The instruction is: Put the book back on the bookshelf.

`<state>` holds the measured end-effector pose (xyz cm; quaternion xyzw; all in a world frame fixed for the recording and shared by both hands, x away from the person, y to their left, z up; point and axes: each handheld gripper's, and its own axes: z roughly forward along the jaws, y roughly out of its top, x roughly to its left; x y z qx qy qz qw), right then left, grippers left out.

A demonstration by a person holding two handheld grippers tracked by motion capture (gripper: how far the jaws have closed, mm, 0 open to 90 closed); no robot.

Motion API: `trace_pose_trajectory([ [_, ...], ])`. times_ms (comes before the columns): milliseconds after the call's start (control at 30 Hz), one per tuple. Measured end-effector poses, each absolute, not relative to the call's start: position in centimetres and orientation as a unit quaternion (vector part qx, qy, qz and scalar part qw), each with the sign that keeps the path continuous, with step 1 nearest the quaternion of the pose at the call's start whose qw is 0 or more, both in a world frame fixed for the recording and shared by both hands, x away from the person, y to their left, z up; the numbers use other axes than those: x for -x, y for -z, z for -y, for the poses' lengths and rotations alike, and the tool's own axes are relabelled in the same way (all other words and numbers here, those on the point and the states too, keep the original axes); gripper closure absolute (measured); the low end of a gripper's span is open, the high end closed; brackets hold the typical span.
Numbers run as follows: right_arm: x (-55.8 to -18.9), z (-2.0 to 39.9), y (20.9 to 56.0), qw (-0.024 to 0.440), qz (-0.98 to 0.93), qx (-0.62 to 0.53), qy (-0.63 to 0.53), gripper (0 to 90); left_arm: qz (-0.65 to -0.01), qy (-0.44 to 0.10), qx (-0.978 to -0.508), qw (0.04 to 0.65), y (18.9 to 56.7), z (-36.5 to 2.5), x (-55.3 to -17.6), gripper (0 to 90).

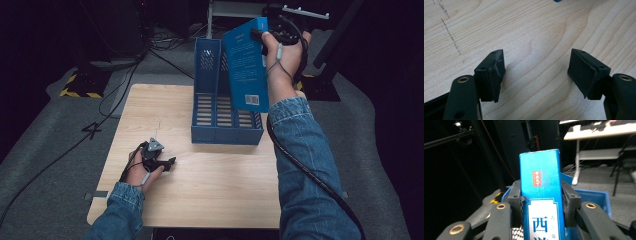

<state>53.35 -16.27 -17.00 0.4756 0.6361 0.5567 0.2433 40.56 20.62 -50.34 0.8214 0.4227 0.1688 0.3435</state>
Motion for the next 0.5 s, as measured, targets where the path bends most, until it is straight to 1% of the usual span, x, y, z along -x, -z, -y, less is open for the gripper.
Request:
trace_pose_trajectory([
  [100, -54.0, 15.9, 17.8, 0.209, -0.631, -0.479, -0.573, 61.5, -0.423, -0.169, -0.822, 0.343, 50.3, -20.6, -40.6, 29.8],
  [200, -54.5, 15.6, 18.5, 0.194, -0.637, -0.460, -0.587, 61.4, -0.422, -0.167, -0.822, 0.344, 50.3, -20.6, -40.5, 29.9],
  [333, -55.0, 16.4, 18.8, 0.202, -0.637, -0.451, -0.592, 61.4, -0.422, -0.167, -0.822, 0.345, 50.3, -20.6, -40.5, 29.8],
  [500, -54.8, 19.0, 18.6, 0.209, -0.625, -0.441, -0.610, 61.3, -0.421, -0.167, -0.822, 0.345, 50.4, -20.6, -40.5, 29.8],
])
